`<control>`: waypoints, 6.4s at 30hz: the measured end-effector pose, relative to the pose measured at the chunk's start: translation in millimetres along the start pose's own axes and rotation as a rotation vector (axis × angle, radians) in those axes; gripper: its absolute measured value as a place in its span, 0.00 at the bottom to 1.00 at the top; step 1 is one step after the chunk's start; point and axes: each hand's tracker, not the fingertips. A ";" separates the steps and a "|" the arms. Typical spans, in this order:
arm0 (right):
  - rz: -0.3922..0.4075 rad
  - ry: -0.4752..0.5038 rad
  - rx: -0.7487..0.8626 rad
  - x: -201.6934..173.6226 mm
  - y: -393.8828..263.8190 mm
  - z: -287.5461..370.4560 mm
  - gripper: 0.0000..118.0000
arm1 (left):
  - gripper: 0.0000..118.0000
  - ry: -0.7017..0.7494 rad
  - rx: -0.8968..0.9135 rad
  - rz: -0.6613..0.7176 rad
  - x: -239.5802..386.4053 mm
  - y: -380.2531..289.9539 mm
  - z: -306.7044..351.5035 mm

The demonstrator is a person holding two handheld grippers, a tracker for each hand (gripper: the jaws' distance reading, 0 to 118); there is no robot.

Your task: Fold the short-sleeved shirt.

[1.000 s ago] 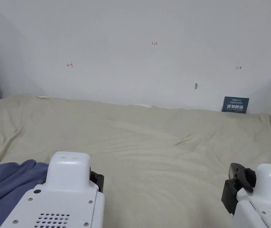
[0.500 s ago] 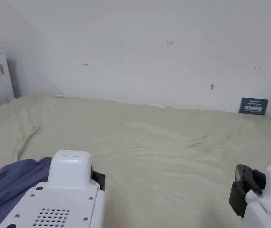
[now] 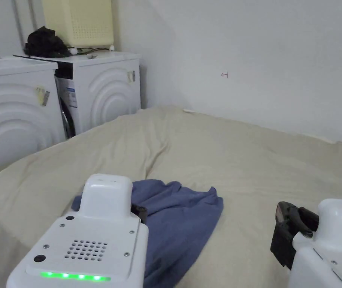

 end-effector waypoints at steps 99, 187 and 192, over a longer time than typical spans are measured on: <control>-0.232 -0.737 -0.158 227.8 -30.2 153.7 0.00 | 0.06 -0.965 -0.491 -0.301 401.1 -74.7 -43.0; -0.245 -0.276 -0.894 389.4 -49.9 -241.1 0.02 | 0.02 -0.447 -0.615 -0.259 301.4 -58.2 -238.0; -0.301 -0.266 -0.811 395.7 -26.5 -214.0 0.02 | 0.02 -0.444 -0.604 -0.243 290.4 -45.5 -231.5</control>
